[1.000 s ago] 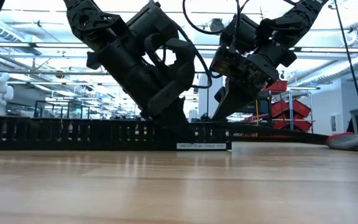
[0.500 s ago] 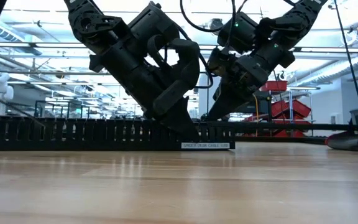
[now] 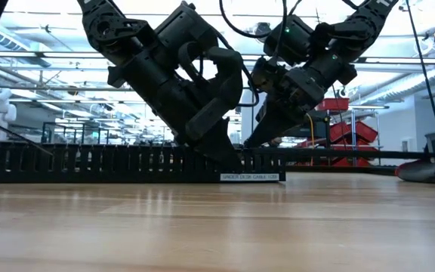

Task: Ziptie cables
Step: Close the black cable duct with the cable duct cover

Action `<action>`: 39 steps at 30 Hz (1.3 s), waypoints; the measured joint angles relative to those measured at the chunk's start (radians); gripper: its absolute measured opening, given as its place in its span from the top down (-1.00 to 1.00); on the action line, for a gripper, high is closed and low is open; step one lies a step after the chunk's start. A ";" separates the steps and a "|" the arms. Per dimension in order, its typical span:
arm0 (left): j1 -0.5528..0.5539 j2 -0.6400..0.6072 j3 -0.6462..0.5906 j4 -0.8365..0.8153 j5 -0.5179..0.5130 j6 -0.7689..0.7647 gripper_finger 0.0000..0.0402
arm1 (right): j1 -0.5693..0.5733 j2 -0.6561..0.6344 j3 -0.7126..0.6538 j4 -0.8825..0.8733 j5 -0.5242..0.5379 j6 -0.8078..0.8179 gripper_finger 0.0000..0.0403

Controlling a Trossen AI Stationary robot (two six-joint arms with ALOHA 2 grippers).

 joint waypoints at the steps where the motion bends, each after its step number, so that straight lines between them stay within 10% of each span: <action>1: 0.000 0.000 0.000 0.000 0.000 0.000 -0.11 | 0.000 0.000 0.001 0.000 0.001 0.000 1.00; 39: 0.000 0.008 0.001 0.005 -0.026 -0.005 -0.11 | 0.026 -0.041 0.148 -0.379 0.068 -0.058 1.00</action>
